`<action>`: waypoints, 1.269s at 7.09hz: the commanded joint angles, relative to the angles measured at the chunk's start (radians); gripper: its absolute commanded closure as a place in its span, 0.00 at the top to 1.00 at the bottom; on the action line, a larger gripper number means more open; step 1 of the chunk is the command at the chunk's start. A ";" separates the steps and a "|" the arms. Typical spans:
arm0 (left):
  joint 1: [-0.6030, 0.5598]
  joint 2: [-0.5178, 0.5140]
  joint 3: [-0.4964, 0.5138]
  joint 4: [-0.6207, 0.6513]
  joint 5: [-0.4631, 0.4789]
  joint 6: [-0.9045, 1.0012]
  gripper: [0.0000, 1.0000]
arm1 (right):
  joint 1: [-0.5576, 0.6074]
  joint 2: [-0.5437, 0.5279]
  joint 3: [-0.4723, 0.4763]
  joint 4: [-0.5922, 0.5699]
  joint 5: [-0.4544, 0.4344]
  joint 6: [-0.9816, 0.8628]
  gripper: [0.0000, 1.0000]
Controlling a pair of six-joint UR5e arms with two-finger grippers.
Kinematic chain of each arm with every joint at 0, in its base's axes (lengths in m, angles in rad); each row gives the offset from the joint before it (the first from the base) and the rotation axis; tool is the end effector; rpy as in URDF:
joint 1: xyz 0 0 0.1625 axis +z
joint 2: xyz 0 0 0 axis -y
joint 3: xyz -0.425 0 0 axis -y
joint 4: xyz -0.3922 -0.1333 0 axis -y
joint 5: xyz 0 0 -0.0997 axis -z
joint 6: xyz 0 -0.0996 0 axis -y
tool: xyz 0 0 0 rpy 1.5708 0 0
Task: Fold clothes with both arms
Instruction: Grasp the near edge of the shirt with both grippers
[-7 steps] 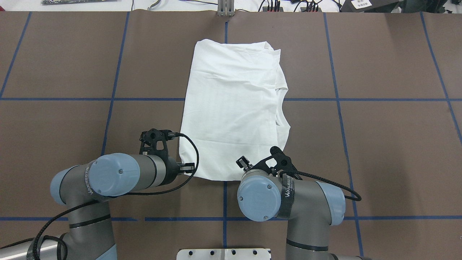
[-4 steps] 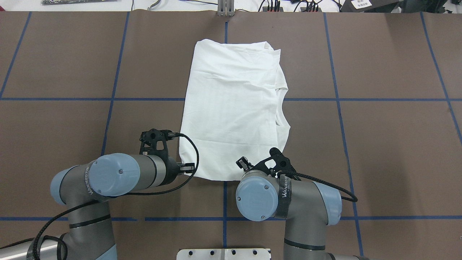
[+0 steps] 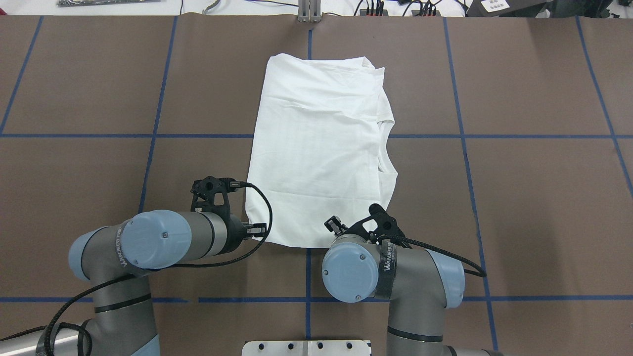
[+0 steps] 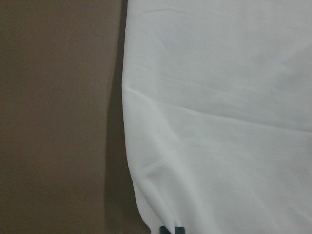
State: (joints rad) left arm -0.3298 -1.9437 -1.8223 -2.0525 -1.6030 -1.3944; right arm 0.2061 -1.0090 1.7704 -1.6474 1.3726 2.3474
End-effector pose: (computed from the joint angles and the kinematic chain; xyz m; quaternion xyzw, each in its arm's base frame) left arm 0.5319 -0.3196 0.2845 0.1183 0.5119 -0.0568 0.8490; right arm -0.6043 -0.2825 0.2642 -0.0046 -0.3468 0.4715 0.8108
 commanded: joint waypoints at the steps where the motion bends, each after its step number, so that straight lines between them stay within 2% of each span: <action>1: 0.000 0.000 0.000 0.000 0.000 0.000 0.00 | -0.001 0.004 -0.015 0.000 -0.006 0.004 0.44; 2: 0.000 0.000 0.000 0.000 0.000 0.000 0.00 | -0.001 0.009 -0.015 0.000 -0.012 0.025 0.10; 3: 0.000 0.000 -0.002 0.000 0.000 0.000 0.00 | 0.001 0.015 -0.009 0.000 -0.018 0.052 0.00; 7: -0.002 -0.001 -0.018 0.000 -0.003 0.000 0.00 | 0.013 0.023 0.012 -0.002 -0.020 0.052 0.00; 8: -0.005 0.012 -0.073 0.003 -0.011 0.002 0.00 | 0.015 0.014 0.049 -0.006 -0.018 0.047 0.00; 9: -0.008 0.022 -0.169 0.074 -0.014 0.005 0.00 | 0.015 -0.002 0.163 -0.105 -0.015 0.040 0.00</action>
State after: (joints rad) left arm -0.3340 -1.9336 -1.8983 -2.0345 -1.6116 -1.3928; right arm 0.2198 -0.9959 1.8319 -1.6742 1.3548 2.3943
